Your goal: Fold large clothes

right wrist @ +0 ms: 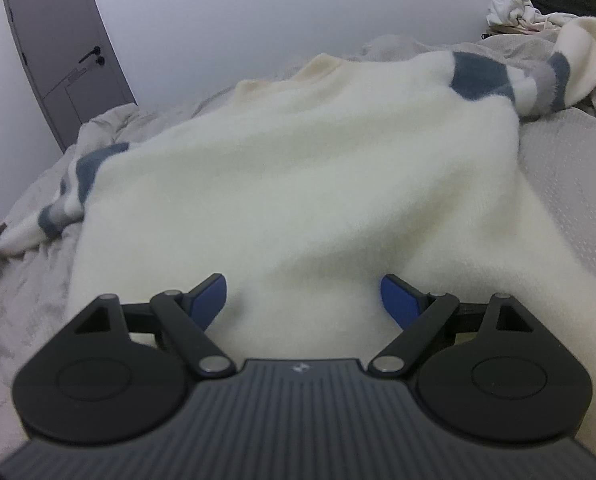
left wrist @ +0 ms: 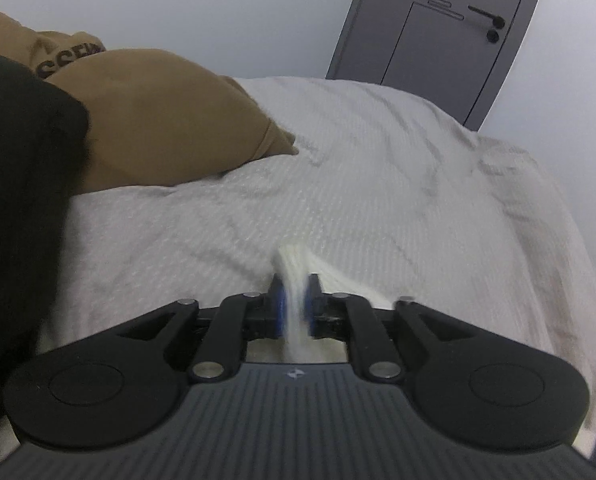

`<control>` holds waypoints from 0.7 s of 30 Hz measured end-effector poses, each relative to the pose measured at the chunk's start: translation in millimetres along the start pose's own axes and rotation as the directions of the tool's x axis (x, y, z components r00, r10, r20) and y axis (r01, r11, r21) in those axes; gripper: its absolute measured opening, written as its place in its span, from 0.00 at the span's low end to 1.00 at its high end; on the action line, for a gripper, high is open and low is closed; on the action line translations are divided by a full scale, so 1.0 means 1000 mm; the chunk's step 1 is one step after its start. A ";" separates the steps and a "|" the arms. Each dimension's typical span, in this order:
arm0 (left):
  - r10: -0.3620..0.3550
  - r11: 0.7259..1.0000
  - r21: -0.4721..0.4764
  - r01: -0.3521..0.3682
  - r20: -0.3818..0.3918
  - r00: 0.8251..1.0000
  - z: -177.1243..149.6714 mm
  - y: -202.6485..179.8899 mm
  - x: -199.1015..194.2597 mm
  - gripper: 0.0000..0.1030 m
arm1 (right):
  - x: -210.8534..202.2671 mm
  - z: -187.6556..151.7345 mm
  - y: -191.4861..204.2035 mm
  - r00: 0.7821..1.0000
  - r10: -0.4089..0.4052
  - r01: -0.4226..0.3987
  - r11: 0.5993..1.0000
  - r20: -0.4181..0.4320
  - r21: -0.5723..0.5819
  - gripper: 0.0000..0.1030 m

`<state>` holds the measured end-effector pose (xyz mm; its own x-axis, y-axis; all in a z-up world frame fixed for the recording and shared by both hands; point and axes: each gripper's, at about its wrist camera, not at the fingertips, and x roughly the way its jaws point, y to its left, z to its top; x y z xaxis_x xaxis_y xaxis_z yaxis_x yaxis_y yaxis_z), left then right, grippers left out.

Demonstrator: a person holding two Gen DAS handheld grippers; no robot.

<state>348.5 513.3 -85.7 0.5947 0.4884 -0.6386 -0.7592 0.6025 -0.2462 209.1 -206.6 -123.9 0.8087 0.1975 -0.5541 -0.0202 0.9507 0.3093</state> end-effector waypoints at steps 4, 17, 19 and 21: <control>-0.047 0.999 0.027 0.047 0.025 0.999 0.002 -0.013 -0.043 0.51 | -0.010 0.002 -0.003 1.000 0.022 -0.022 0.999 0.011 0.026 0.82; -0.278 0.933 0.231 0.275 -0.021 0.960 -0.085 -0.079 -0.213 0.51 | -0.063 -0.005 -0.009 0.991 0.125 -0.126 0.992 0.055 0.021 0.82; -0.322 0.910 0.261 0.322 -0.045 0.946 -0.110 -0.090 -0.239 0.51 | -0.071 -0.006 -0.010 0.988 0.144 -0.146 0.989 0.054 0.029 0.82; -0.351 0.889 0.291 0.354 -0.065 0.934 -0.133 -0.099 -0.259 0.51 | -0.079 -0.007 -0.010 0.985 0.165 -0.167 0.986 0.056 0.031 0.82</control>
<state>234.2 243.0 7.1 0.8050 0.2040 -0.5571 -0.3874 0.8920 -0.2331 141.6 -229.8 -88.8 0.8260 0.3378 -0.4512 -0.1368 0.8967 0.4209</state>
